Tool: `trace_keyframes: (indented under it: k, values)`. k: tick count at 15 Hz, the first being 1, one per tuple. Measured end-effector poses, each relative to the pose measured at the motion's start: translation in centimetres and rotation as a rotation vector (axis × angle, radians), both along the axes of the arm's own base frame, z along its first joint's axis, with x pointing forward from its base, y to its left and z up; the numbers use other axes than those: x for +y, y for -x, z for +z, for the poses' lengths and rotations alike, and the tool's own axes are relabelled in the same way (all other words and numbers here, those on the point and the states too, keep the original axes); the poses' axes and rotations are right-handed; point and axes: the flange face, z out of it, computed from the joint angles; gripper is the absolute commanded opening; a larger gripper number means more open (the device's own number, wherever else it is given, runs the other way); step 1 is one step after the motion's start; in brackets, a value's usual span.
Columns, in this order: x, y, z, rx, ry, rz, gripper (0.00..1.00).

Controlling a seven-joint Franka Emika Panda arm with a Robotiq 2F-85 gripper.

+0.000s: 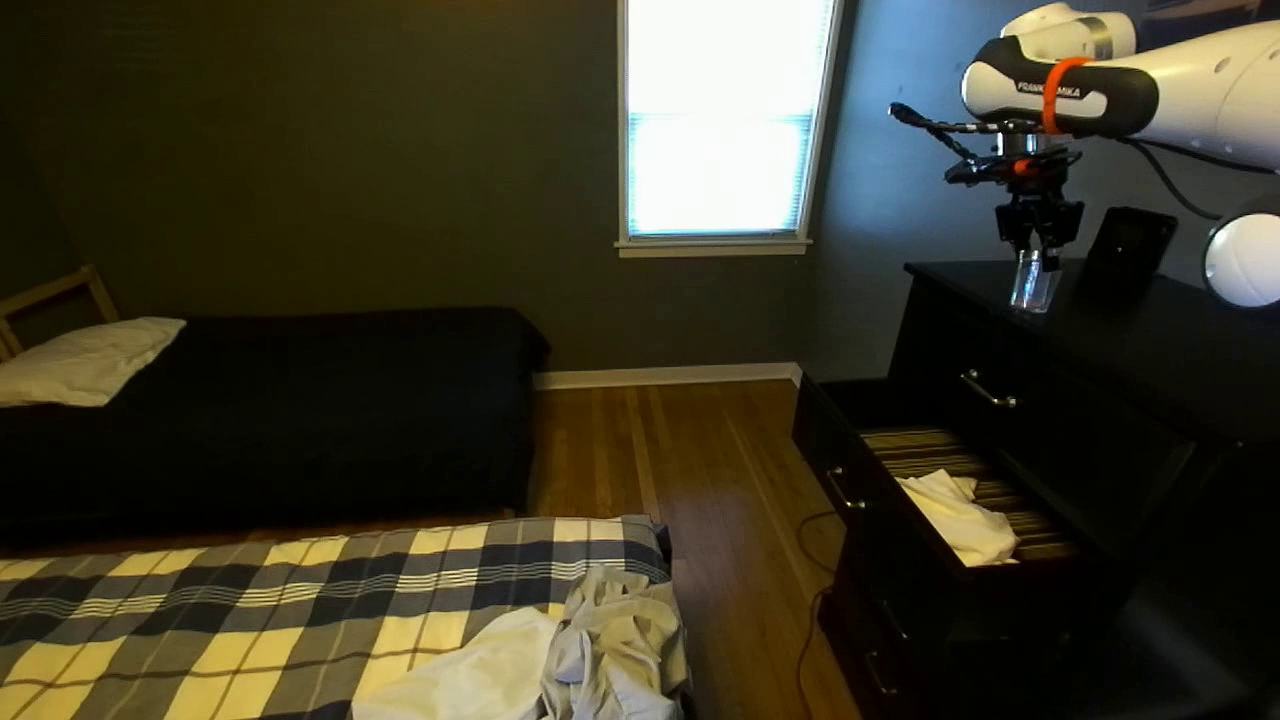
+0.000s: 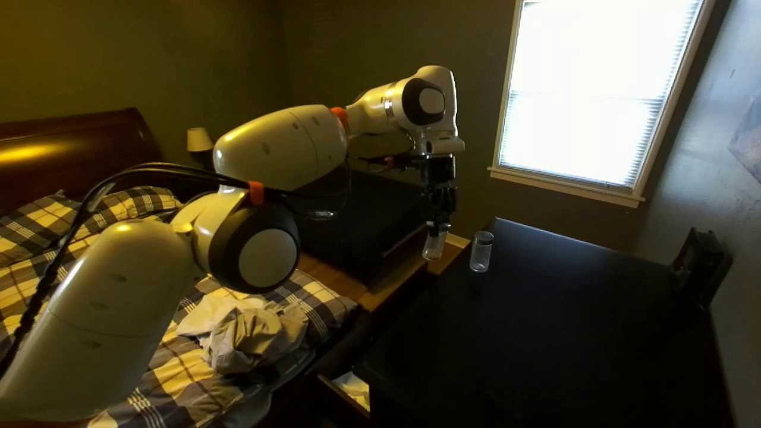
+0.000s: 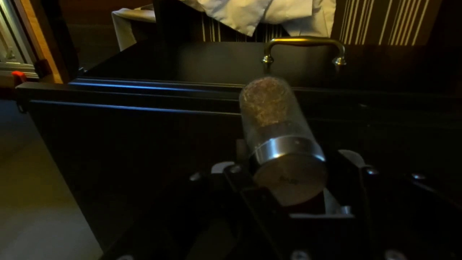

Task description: Remove the glass jars from the open drawer.

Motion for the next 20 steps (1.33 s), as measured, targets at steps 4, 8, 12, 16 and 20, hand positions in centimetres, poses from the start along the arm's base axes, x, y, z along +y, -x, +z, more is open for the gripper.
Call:
trace_keyframes:
  k: [4,8,12,16,20]
  values:
    - [-2.0,-0.2,0.9,-0.064,0.044,-0.084,0.25]
    - [-3.0,-1.1,0.6,-0.125,0.077,-0.123,0.25]
    - [-3.1,-2.6,-0.3,-0.202,0.103,-0.144,0.25]
    - [-2.9,-3.9,-1.9,-0.255,0.113,-0.153,0.25]
    - [-3.0,-4.5,-3.3,-0.275,0.119,-0.170,0.25]
